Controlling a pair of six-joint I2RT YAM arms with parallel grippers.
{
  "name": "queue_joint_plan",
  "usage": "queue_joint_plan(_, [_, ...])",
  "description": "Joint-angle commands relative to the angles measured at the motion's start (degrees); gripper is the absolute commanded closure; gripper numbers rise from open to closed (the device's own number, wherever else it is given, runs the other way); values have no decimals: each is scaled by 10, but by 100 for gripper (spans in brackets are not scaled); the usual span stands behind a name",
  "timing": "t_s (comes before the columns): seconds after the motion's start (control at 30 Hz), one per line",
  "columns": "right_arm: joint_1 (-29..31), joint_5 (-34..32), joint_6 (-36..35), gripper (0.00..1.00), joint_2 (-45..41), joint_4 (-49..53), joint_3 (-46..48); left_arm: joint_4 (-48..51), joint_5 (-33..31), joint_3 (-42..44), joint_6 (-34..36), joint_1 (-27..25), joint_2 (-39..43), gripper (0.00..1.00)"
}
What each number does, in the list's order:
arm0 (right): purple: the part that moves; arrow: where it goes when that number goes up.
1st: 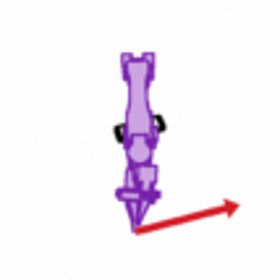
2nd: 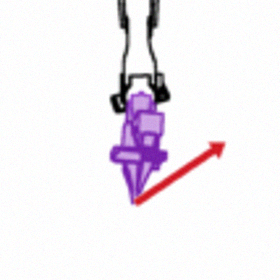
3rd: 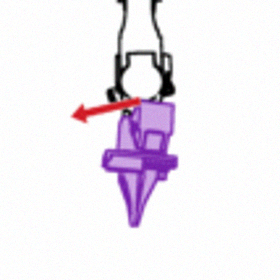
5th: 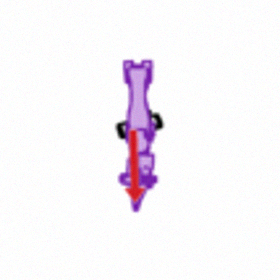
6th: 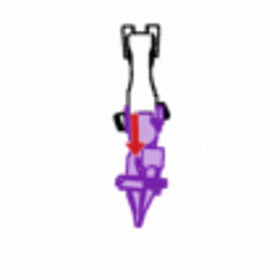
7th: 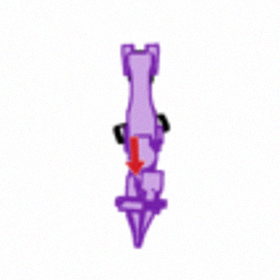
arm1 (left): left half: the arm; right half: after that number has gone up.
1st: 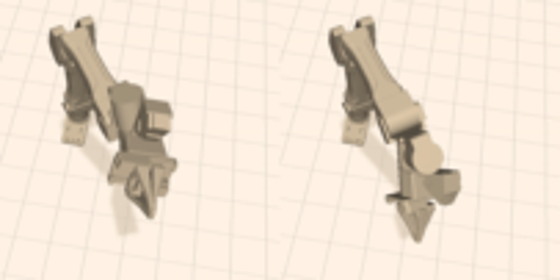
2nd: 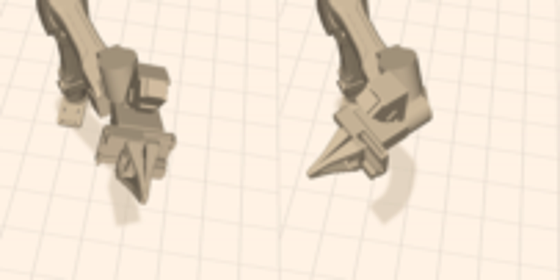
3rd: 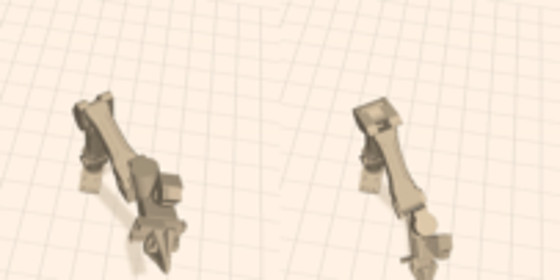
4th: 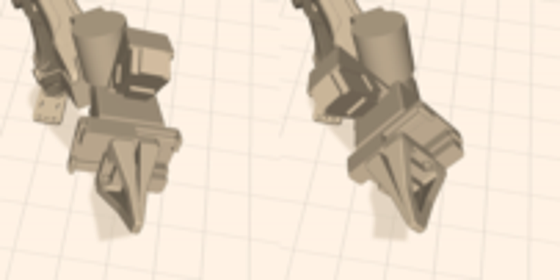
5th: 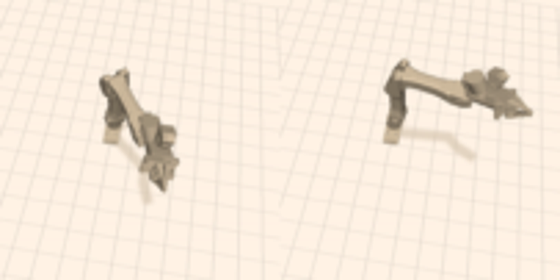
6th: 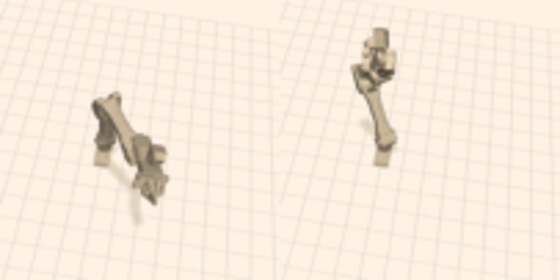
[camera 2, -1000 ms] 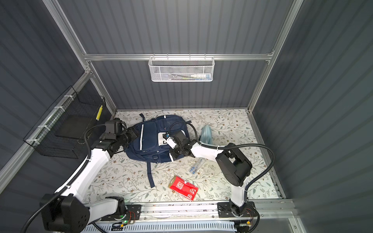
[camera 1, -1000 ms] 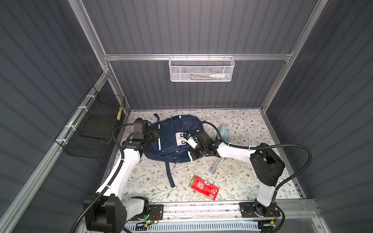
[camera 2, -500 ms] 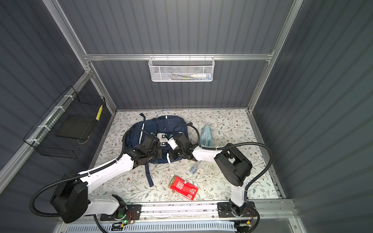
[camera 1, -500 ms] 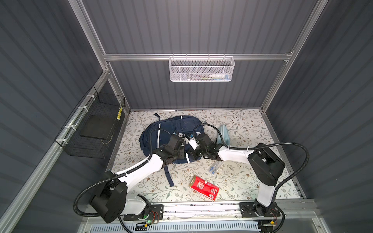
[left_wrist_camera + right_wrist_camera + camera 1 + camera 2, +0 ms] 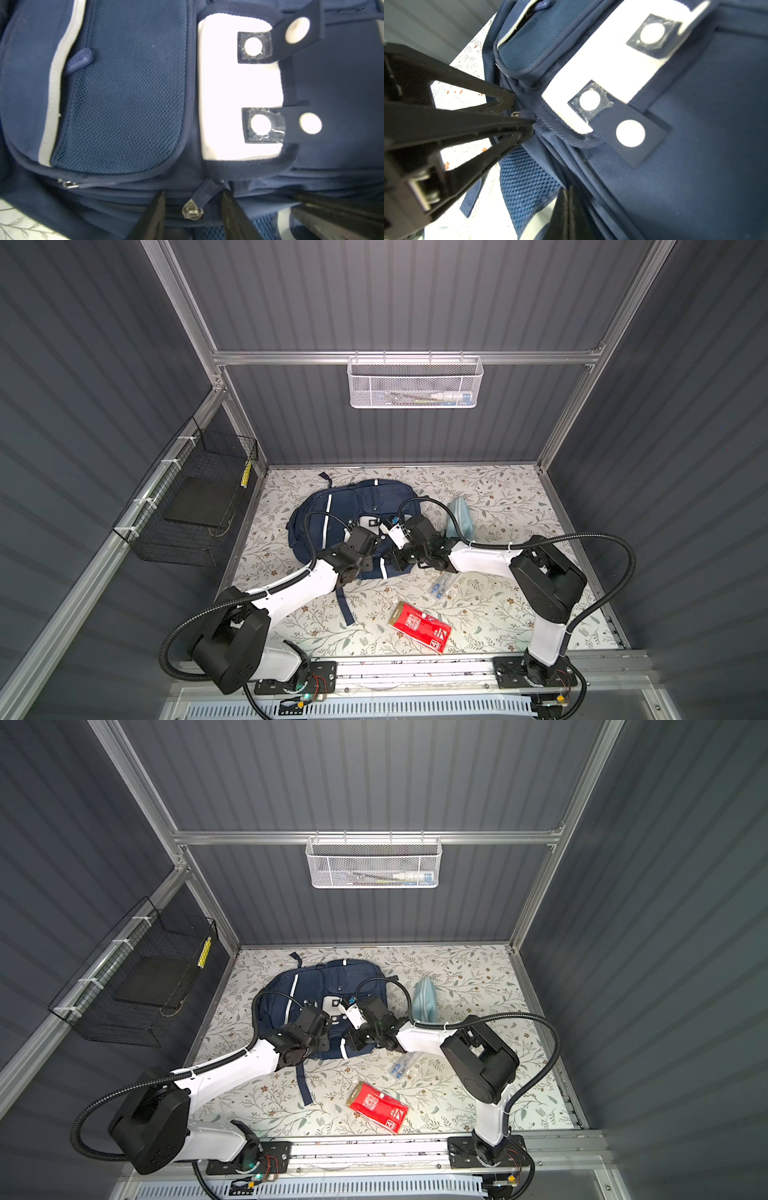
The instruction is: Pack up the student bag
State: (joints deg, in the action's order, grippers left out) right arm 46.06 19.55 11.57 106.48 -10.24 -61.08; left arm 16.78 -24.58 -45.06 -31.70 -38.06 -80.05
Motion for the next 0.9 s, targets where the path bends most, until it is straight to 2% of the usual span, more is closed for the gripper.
queue_joint_plan(0.0, [5,39,16,100,2,-8,-1,-8,-32,-20,28,2,-35,53])
queue_joint_plan(0.07, [6,41,17,100,1,-7,2,-43,-1,-21,49,2,-53,56])
queue_joint_plan(0.13, [5,39,18,100,-2,-12,9,-47,14,-30,50,2,-70,68])
queue_joint_plan(0.2, [5,34,19,100,-7,-14,16,-7,-21,-44,29,2,-78,85])
queue_joint_plan(0.3, [4,33,24,100,-15,-22,30,47,-81,-49,4,4,-51,99])
queue_joint_plan(0.47, [-1,33,37,100,-13,-26,33,95,-88,-30,-23,29,-3,100])
queue_joint_plan(0.6, [-18,21,74,100,-20,-34,39,98,-82,10,-39,53,35,100])
queue_joint_plan(0.73, [-18,31,54,100,-26,-25,35,60,-32,34,-20,71,59,100])
queue_joint_plan(0.8, [-18,44,53,100,-23,-28,35,16,19,39,8,70,72,100])
queue_joint_plan(0.83, [-17,47,56,100,-24,-34,38,-8,44,43,17,70,80,96])
queue_joint_plan(0.87, [-18,52,58,100,-26,-42,43,-30,64,48,23,70,86,85])
